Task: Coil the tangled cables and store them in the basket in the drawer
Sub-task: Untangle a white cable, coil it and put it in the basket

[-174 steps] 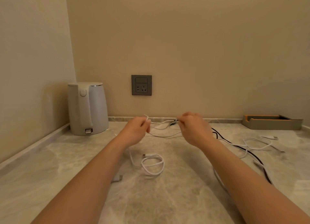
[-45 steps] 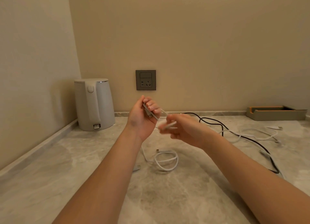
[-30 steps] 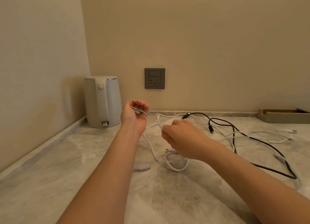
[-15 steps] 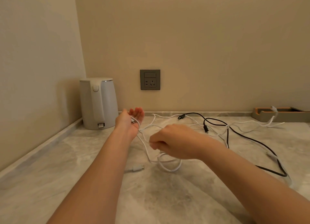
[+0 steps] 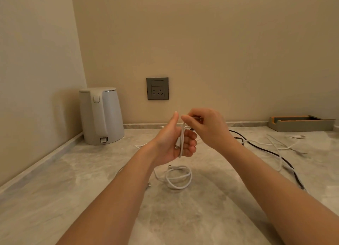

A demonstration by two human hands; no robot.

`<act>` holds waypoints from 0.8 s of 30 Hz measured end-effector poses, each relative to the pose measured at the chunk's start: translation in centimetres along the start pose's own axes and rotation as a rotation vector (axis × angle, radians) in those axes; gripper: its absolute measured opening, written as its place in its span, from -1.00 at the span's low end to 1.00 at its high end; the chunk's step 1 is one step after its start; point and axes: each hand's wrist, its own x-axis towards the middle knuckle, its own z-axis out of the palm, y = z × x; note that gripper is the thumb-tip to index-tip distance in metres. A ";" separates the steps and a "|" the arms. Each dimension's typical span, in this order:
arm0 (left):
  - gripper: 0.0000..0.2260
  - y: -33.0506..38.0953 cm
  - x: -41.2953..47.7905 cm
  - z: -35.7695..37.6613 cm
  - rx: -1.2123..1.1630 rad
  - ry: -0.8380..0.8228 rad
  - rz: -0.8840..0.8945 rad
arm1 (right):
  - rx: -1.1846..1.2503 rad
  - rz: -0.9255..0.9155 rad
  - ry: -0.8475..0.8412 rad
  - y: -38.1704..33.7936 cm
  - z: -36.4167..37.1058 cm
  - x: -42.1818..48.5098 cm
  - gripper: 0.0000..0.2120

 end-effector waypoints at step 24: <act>-0.64 1.3 0.0 -2.2 -0.640 0.237 0.310 | 0.012 0.330 -0.820 -1.8 1.0 -1.2 -0.75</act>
